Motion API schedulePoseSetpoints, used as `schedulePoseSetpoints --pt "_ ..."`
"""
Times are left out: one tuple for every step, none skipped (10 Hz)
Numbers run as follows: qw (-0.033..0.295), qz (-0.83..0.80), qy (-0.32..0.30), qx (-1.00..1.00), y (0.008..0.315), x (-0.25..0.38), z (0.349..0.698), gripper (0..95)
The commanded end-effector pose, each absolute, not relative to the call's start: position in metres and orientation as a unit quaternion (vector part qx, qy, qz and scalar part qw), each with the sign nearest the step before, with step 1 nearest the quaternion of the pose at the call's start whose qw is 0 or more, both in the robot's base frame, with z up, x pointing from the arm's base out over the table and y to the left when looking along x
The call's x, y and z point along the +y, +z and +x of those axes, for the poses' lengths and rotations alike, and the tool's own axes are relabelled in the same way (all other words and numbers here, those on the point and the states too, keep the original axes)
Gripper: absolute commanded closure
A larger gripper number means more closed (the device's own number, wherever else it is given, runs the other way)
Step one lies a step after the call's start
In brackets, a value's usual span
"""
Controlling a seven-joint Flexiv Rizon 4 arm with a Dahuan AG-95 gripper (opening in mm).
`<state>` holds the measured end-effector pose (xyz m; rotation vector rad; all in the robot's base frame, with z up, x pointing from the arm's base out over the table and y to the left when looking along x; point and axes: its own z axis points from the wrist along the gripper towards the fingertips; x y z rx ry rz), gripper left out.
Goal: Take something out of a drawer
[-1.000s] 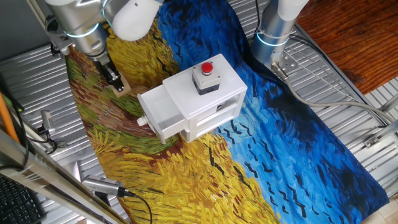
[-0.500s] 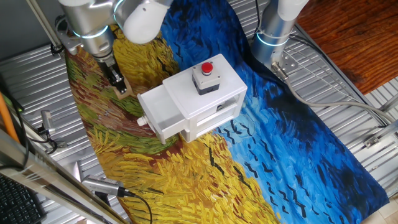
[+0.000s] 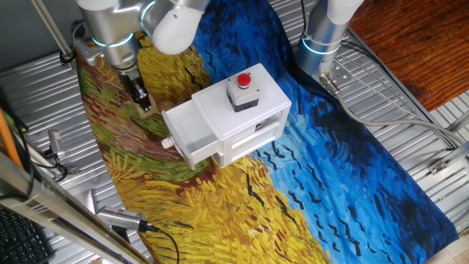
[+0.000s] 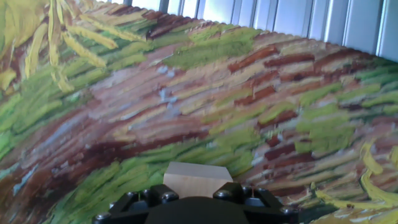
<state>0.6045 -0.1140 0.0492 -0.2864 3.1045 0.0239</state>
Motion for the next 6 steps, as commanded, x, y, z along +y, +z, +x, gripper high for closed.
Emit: schedulePoseSetpoints --pt "0.014 -0.092 0.008 0.996 0.0451 -0.1142 0.6042 95.0" --pt "0.014 -0.092 0.008 0.996 0.0435 -0.1142 0.6036 95.0" --pt "0.014 -0.094 0.008 0.995 0.0427 -0.1142 0.6031 95.0" --pt "0.014 -0.093 0.009 0.996 0.0415 -0.1143 0.6027 95.0" --pt "0.014 -0.099 0.013 0.995 0.0413 -0.1143 0.6026 76.0" --pt "0.015 -0.104 0.014 0.994 0.0412 -0.1143 0.6024 38.0"
